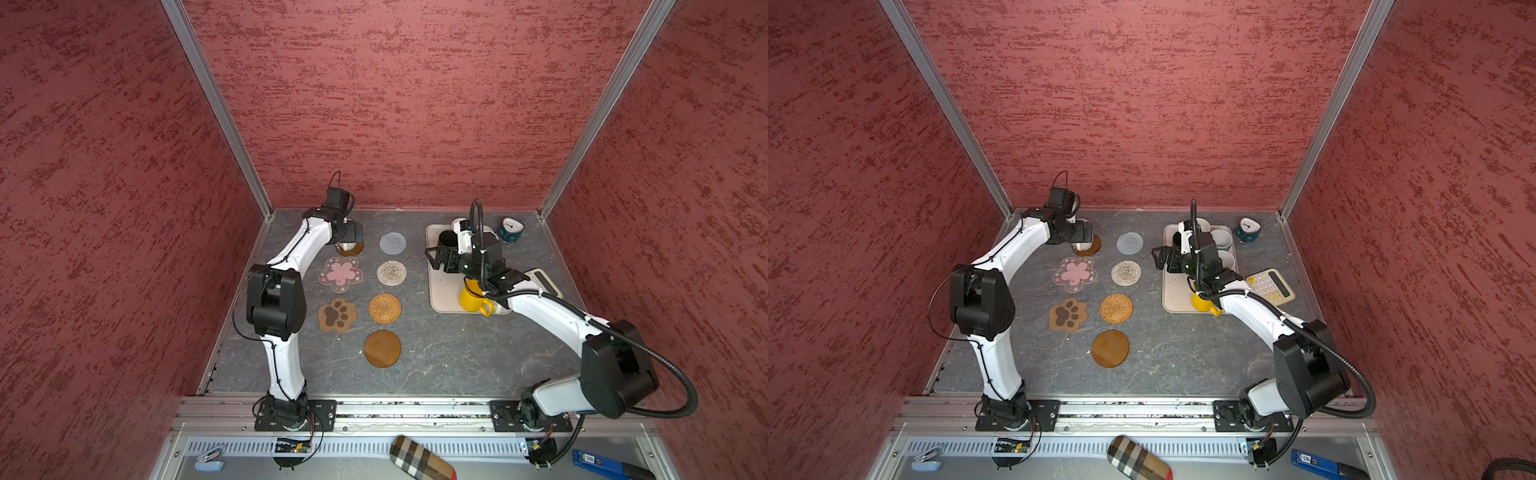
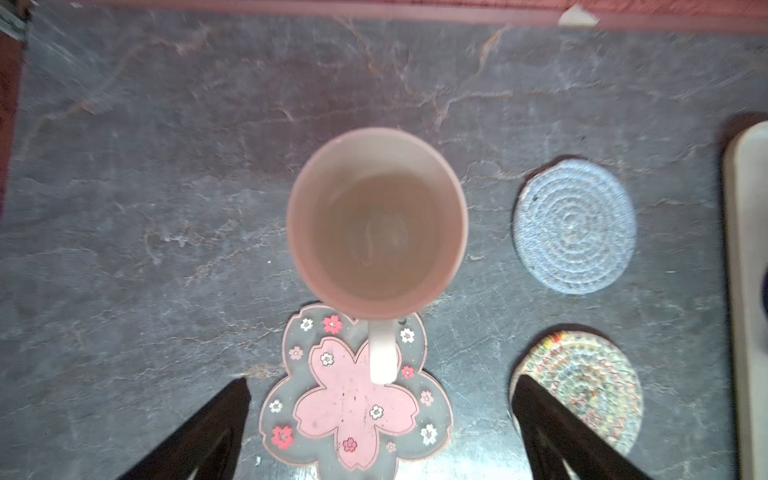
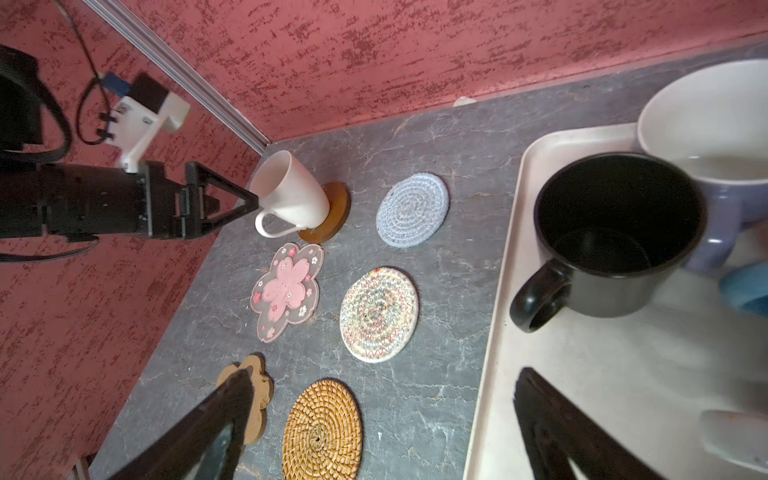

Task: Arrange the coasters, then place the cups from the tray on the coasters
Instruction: 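Lower the white mug onto the brown coaster while right gripper hovers, then open the left gripper and draw back while the right gripper moves to the yellow mug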

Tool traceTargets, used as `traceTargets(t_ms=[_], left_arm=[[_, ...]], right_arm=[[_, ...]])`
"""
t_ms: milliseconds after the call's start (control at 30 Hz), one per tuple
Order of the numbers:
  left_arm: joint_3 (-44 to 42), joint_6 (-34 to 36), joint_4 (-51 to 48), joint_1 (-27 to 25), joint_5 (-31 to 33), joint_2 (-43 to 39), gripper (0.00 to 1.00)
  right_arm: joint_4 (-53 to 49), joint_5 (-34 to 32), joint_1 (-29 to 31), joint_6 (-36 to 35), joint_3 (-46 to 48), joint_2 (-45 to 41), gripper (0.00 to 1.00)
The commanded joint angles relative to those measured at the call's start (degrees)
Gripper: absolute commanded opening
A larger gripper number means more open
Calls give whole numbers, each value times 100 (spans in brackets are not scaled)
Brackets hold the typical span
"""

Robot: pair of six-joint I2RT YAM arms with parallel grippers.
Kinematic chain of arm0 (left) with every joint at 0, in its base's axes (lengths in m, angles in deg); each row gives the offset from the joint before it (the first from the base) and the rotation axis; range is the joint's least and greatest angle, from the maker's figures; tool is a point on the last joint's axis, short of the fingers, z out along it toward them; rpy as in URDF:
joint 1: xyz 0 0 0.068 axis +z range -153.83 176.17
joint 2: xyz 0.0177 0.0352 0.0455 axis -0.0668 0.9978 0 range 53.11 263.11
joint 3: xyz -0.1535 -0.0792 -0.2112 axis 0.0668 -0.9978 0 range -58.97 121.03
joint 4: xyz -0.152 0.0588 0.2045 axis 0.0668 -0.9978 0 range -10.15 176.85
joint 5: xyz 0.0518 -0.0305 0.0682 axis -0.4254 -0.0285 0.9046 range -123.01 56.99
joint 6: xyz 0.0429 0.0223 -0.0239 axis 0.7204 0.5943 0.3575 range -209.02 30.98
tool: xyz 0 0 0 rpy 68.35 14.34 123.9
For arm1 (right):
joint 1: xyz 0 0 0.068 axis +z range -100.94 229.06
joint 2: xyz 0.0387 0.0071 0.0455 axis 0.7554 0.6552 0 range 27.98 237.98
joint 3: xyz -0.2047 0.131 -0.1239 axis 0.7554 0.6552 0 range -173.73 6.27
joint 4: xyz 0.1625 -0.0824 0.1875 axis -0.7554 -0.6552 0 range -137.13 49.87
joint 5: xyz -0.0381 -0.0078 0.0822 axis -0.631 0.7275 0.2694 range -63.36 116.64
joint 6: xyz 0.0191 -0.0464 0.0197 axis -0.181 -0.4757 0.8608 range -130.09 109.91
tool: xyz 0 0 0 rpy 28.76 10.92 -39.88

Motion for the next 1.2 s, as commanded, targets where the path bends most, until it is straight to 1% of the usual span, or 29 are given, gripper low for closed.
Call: traceTargets(t_ms=[0,167,267,467,600,700,833,933,1067,1167], left_arm=[[-35,26,-203,-60,-103,-481,100],[-213,31,-364,-341,-227,-1073,100],[-527,-26,-305,-594,-358,-1434,100],[-1523,-325,189,-1192,-456,-2179,100],[-2493,-462,1036,-1672,-299,-2577,100],[-2930,-643,1372,-1917,-213,-2621,100],[-3325,-844,1730,-2228,-225,-2598,100],[-3590,-900,1915,-2435,-134,-2621,100],[-3924,-1045,2106,-2536,-171,-2728,100],[-4070,-1089,2188,-2642,-93,-2788,100]], right_arm=[[-762,-439,16,-109,-317,-217,99],[-1679,-843,18,-406,-434,-572,99],[-2029,-761,13,-519,-295,-836,99],[-2224,-840,-56,8,595,-1670,99],[-2346,-977,-162,296,1197,-2274,99],[-2450,-877,-371,494,1509,-2493,99],[-2393,-428,-696,612,1868,-2622,99],[-2539,-570,-742,564,1953,-2675,99],[-2613,-785,-816,469,1996,-2724,99],[-2549,-735,-824,347,1993,-2565,99]])
